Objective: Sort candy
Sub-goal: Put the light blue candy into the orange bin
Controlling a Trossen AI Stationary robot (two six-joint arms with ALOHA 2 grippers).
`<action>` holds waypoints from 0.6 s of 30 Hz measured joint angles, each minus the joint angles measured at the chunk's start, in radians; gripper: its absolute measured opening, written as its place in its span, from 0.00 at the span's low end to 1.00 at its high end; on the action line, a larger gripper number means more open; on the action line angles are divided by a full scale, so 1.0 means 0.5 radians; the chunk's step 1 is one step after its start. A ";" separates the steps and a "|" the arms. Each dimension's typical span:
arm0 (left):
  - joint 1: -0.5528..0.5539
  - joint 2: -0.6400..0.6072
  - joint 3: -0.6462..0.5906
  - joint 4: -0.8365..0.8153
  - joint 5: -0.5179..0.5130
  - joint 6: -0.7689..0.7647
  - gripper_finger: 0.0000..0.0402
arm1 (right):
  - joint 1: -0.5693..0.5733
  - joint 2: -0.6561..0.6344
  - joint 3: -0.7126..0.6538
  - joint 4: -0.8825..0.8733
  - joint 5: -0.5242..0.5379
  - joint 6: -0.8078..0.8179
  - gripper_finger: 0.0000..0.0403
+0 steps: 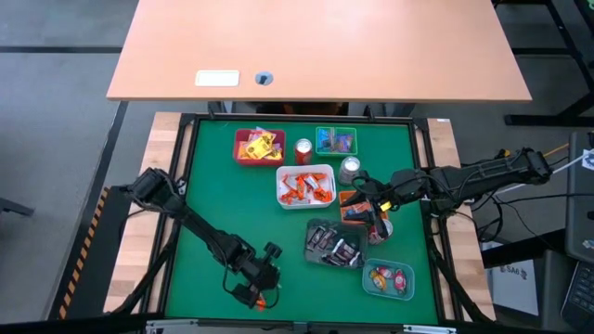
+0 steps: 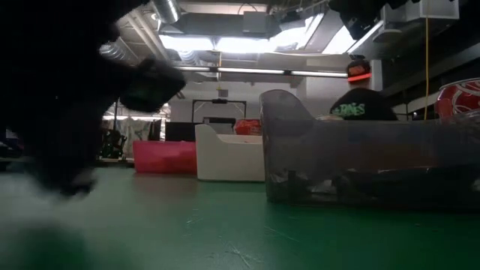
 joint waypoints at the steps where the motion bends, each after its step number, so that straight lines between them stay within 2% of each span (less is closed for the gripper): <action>1: 0.019 -0.025 0.000 -0.001 -0.001 0.000 0.01 | 0.001 0.000 0.000 0.002 0.001 0.000 0.44; 6: 0.138 -0.164 0.001 0.035 -0.055 0.000 0.00 | 0.000 0.000 0.000 0.018 0.000 0.000 0.44; 12: 0.333 -0.329 0.004 0.162 -0.381 0.011 0.00 | 0.000 0.005 0.000 0.047 0.000 0.000 0.44; 15: 0.430 -0.356 0.003 0.371 -0.505 0.012 0.00 | 0.000 0.005 0.000 0.060 0.020 0.000 0.44; 18: 0.523 -0.358 0.003 0.650 -0.522 0.011 0.00 | 0.000 0.005 0.000 0.087 0.101 0.001 0.44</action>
